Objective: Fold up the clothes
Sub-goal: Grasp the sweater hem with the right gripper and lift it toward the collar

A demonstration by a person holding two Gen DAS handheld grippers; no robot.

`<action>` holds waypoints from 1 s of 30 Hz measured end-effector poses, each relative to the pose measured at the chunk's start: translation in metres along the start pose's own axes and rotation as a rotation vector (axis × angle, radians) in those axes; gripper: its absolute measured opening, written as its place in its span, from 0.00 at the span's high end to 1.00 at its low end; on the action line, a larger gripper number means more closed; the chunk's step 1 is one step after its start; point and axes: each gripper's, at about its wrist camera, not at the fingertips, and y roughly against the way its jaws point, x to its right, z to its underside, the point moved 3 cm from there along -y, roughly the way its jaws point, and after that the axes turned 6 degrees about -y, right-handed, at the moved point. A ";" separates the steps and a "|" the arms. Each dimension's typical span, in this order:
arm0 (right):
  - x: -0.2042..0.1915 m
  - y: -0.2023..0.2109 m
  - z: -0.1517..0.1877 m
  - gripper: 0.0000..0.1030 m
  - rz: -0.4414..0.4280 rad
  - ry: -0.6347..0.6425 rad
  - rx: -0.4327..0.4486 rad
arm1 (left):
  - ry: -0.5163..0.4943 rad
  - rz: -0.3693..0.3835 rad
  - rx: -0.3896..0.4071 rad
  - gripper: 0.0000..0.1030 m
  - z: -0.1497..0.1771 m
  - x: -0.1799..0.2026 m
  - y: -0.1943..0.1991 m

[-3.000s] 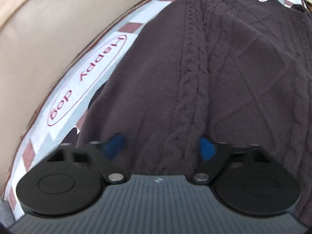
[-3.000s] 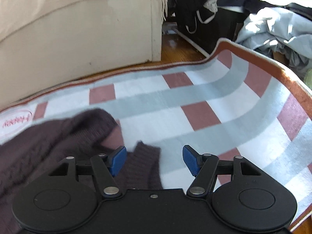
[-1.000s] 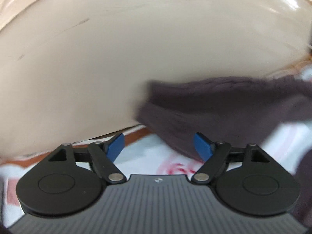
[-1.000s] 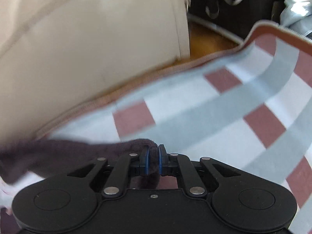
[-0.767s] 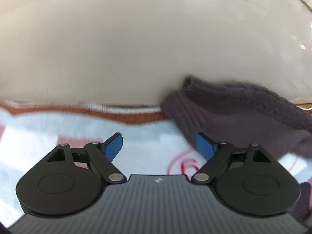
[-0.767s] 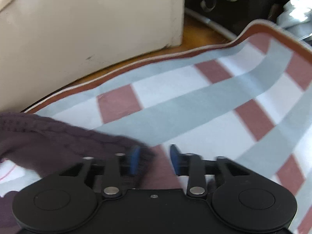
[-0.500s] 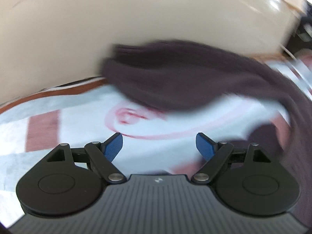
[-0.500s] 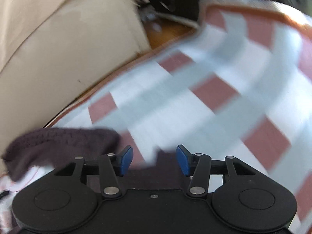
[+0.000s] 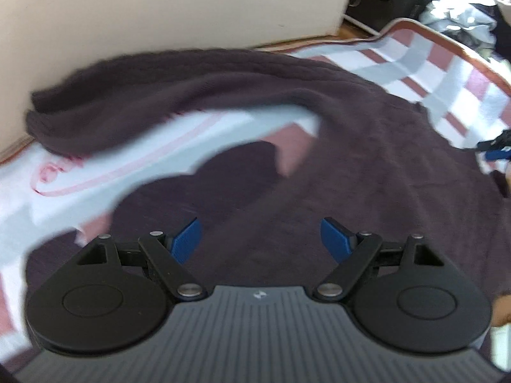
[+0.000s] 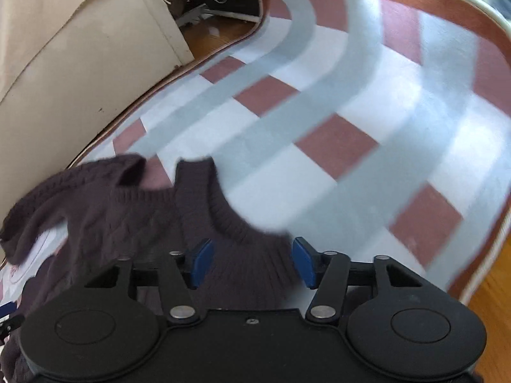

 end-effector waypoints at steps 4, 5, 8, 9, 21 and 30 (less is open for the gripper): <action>0.026 -0.009 0.012 0.40 -0.064 -0.090 -0.040 | -0.011 0.043 -0.029 0.20 0.004 0.037 -0.006; 0.027 -0.011 0.015 0.40 -0.074 -0.081 -0.030 | -0.009 0.052 -0.033 0.20 0.005 0.045 -0.007; 0.009 -0.022 0.019 0.39 -0.073 0.065 0.030 | 0.000 0.067 -0.048 0.20 0.008 0.065 -0.009; 0.001 -0.024 0.020 0.50 -0.067 0.131 0.045 | 0.004 0.064 -0.052 0.20 0.010 0.069 -0.010; 0.021 0.014 0.006 0.77 0.046 0.164 0.123 | -0.069 -0.030 -0.137 0.20 0.054 0.109 -0.009; 0.077 0.146 0.066 0.50 -0.055 0.110 0.190 | 0.041 0.006 -0.085 0.20 0.078 0.123 0.041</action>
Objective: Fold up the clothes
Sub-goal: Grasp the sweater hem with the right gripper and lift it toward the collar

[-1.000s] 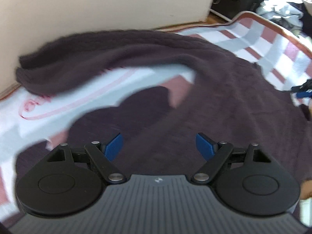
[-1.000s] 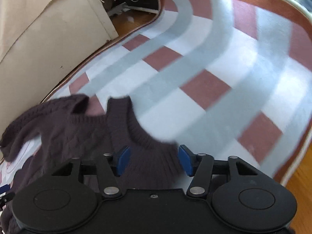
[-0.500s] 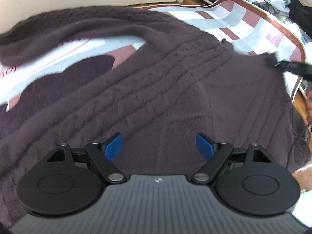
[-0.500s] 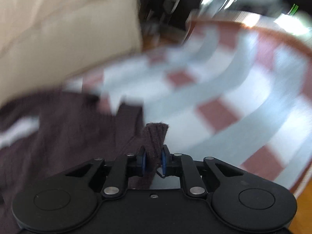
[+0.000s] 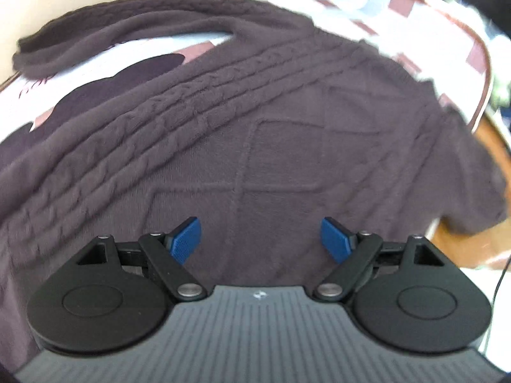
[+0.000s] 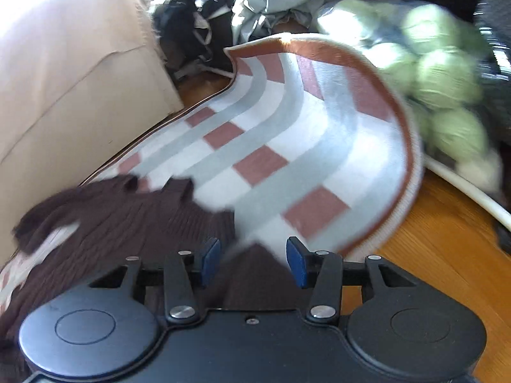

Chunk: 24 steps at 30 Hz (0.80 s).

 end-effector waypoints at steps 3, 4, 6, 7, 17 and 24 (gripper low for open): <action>-0.014 0.032 0.039 0.48 0.000 0.152 -0.065 | 0.046 0.033 0.046 0.20 0.012 0.003 0.019; -0.019 0.035 0.052 0.48 0.010 0.211 -0.098 | 0.048 0.045 0.059 0.20 0.017 0.004 0.025; -0.033 0.039 0.081 0.47 0.010 0.366 -0.179 | 0.044 0.064 0.083 0.20 0.027 0.007 0.035; -0.040 0.038 0.095 0.45 0.013 0.458 -0.213 | 0.038 0.066 0.090 0.20 0.031 0.007 0.039; -0.068 -0.023 0.122 0.88 0.128 0.681 -0.261 | 0.059 0.063 0.110 0.20 0.046 -0.002 0.050; -0.124 0.017 0.007 0.88 -0.372 0.111 -0.154 | 0.086 0.107 0.135 0.20 0.038 -0.002 0.049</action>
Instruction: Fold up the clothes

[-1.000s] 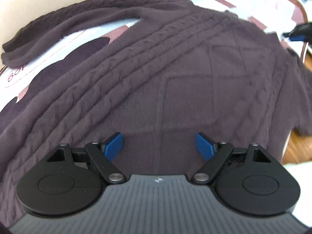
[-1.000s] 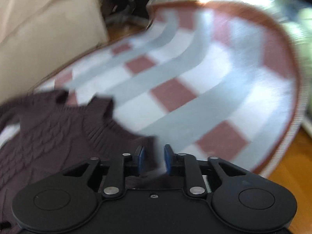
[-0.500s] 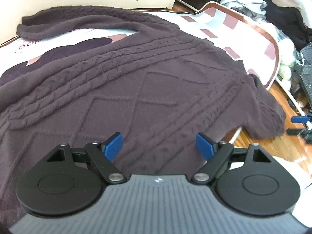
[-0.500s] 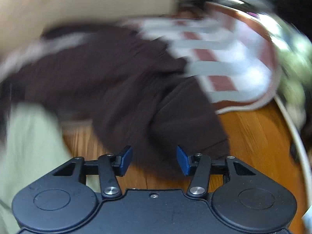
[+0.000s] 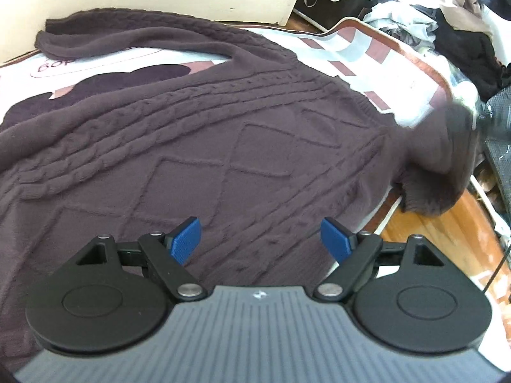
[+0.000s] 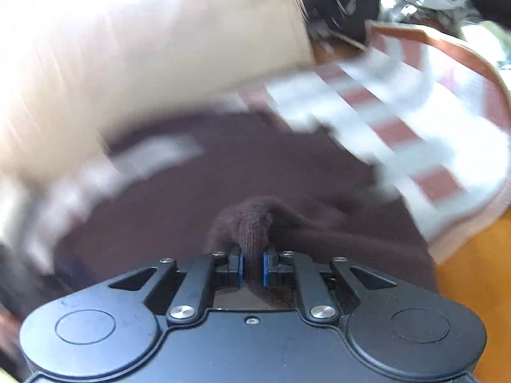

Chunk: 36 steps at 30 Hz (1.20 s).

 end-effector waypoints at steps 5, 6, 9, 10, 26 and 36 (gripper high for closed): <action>-0.011 -0.053 -0.052 0.80 -0.034 -0.185 -0.013 | -0.014 0.025 0.010 0.20 -0.007 0.017 -0.003; -0.006 -0.069 -0.054 0.76 0.039 -0.151 -0.015 | -0.015 0.018 0.001 0.20 -0.007 0.019 -0.005; 0.017 -0.102 -0.049 0.72 0.215 -0.101 -0.062 | -0.017 -0.003 -0.030 0.20 0.003 0.017 -0.007; 0.022 -0.100 -0.044 0.72 0.201 -0.121 -0.072 | -0.017 -0.004 -0.039 0.20 0.008 0.014 -0.007; 0.035 -0.076 0.069 0.28 0.707 0.673 -0.154 | -0.053 0.020 -0.020 0.43 -0.002 0.020 -0.021; -0.019 -0.013 0.010 0.88 -0.026 0.026 -0.218 | 0.018 0.072 0.124 0.43 -0.007 0.012 0.020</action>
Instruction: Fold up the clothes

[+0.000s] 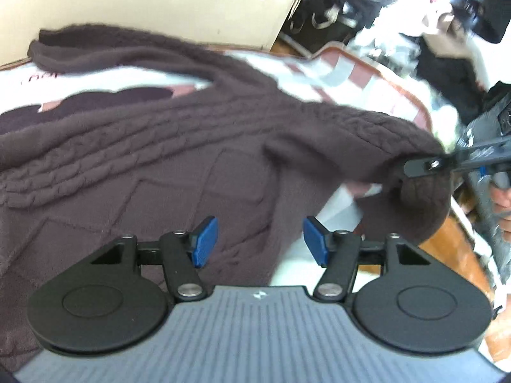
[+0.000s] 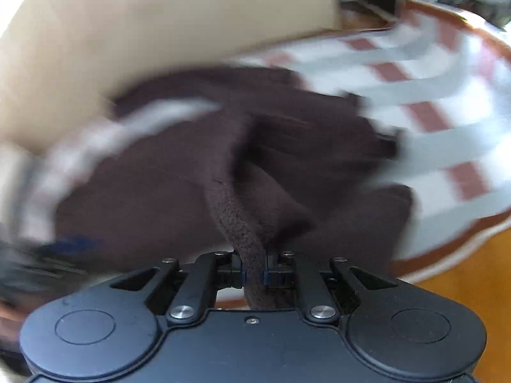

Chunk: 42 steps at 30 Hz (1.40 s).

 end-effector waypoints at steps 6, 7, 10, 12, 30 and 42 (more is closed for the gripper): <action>-0.041 0.007 -0.002 0.88 -0.514 -0.279 0.012 | -0.001 0.119 0.173 0.38 -0.017 0.018 0.037; -0.046 0.006 -0.002 0.88 -0.574 -0.306 0.020 | 0.002 0.143 0.205 0.36 -0.019 0.020 0.045; -0.058 0.003 0.000 0.88 -0.662 -0.331 0.051 | -0.005 0.195 0.277 0.26 -0.022 0.022 0.065; -0.063 0.002 0.003 0.88 -0.592 -0.288 0.061 | -0.030 0.207 0.291 0.25 -0.024 0.022 0.072; -0.076 -0.029 0.038 0.66 -0.436 -0.174 -0.074 | -0.145 0.071 0.196 0.81 0.007 0.048 0.007; 0.085 -0.050 -0.039 0.33 0.079 -0.457 0.138 | -0.075 -0.108 0.271 0.81 -0.008 0.018 0.033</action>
